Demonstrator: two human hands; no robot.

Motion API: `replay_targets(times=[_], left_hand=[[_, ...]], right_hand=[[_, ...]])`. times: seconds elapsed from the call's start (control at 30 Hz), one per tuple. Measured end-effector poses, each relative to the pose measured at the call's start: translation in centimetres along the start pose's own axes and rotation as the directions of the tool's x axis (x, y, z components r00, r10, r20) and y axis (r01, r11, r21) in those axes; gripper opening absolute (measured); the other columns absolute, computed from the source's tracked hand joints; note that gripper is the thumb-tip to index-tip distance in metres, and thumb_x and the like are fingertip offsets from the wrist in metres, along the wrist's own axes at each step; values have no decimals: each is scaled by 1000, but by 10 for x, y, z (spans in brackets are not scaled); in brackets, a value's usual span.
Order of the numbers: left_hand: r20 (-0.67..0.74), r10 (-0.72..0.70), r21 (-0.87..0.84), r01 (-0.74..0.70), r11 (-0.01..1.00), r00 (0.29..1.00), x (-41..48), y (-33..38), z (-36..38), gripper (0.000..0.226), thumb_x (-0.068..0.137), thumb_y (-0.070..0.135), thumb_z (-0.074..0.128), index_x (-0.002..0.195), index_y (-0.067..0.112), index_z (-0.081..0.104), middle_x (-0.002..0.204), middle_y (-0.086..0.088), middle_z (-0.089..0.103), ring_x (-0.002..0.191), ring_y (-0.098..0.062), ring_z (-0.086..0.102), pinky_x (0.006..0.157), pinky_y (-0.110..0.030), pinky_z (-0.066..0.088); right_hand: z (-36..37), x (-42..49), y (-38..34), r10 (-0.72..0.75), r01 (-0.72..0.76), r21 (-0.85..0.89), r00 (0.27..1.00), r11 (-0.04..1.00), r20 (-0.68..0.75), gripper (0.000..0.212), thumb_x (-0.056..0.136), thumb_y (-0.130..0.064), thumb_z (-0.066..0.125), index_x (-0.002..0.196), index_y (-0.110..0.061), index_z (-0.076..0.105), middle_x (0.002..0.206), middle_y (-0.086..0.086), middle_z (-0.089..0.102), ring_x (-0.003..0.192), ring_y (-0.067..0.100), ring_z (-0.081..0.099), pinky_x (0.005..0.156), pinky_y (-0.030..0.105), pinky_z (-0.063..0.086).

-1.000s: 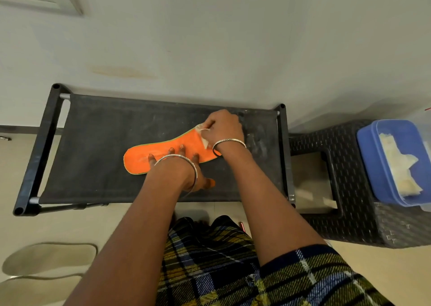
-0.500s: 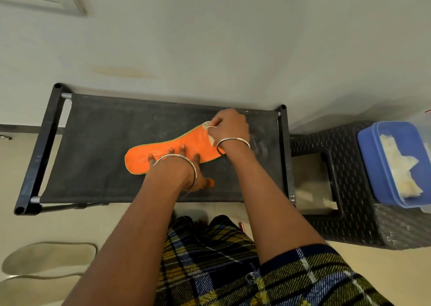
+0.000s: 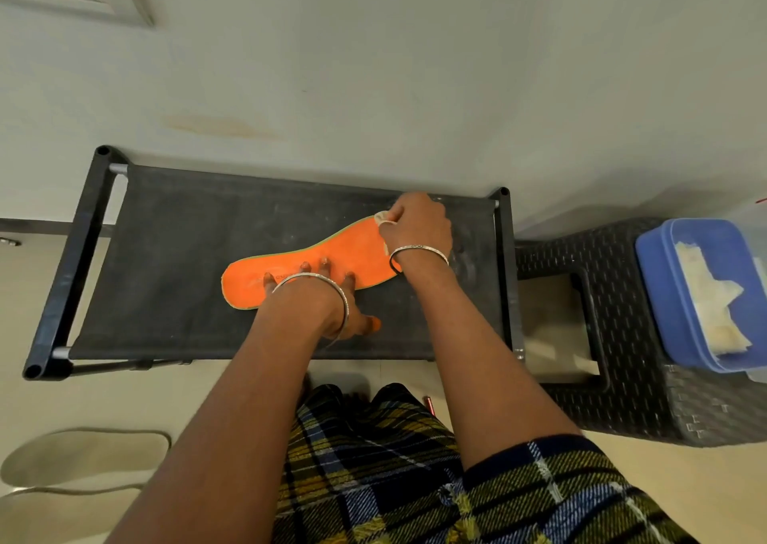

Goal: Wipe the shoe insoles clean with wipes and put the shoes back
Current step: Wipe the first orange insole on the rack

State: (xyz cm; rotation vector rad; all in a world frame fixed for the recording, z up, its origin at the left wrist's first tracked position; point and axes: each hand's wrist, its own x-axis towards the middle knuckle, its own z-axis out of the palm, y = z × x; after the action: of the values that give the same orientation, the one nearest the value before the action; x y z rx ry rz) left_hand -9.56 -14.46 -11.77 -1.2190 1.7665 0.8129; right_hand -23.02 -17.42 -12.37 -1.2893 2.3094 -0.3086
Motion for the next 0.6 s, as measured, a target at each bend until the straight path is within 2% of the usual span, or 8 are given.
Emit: replay_targets(times=[0.1,0.17,0.33,0.43,0.5,0.6], left_hand=[[4,0,5,0,1000,1000,1,0,0,92,87,74,37,152,33,-15,158,-6,-28,146,-36,-20,116,-62,5],[4,-1,-3,1,1000,1000,1,0,0,92,87,74,37,152,34,-15,157,-6,-29,146,-36,-20,116,-62,5],[8,9,2,-9,1000,1000,-1,0,-1,92,87,74,38,153,33,-12,159,-5,-26,147,-36,-16,115,-63,6],[10,6,-7,-6,1000,1000,-5,0,-4,92,87,74,38,153,32,-12,159,-6,-25,147,-36,-16,115,-63,6],[7,1,-16,-1,1000,1000,-4,1,-3,92,87,74,38,153,32,-12,158,-6,-26,147,-36,-17,116,-63,6],[17,-22,-16,22,1000,1000,0,2,0,93,87,74,37,152,32,-14,157,-7,-28,146,-35,-19,116,-63,5]], right_hand=[[6,-6,-10,-134,132,28,984,991,116,6,85,-24,72,88,-21,76,94,3,74,91,26,69,82,35,57],[5,-6,-9,-143,143,10,981,990,134,6,85,-26,72,89,-22,76,95,3,74,90,26,69,81,35,57],[-9,7,11,113,-115,-30,993,993,-45,18,88,-27,67,104,-21,72,114,8,66,104,35,65,77,35,51],[-10,12,16,146,-147,-29,988,989,-47,21,88,-27,67,107,-19,70,116,9,65,105,34,64,79,37,53],[-6,9,11,98,-96,-59,995,994,27,24,87,-25,67,110,-17,69,118,10,65,107,34,64,83,38,53],[4,-1,-5,-20,46,-86,959,995,284,28,79,-28,72,104,-15,74,109,7,72,101,30,67,89,39,57]])
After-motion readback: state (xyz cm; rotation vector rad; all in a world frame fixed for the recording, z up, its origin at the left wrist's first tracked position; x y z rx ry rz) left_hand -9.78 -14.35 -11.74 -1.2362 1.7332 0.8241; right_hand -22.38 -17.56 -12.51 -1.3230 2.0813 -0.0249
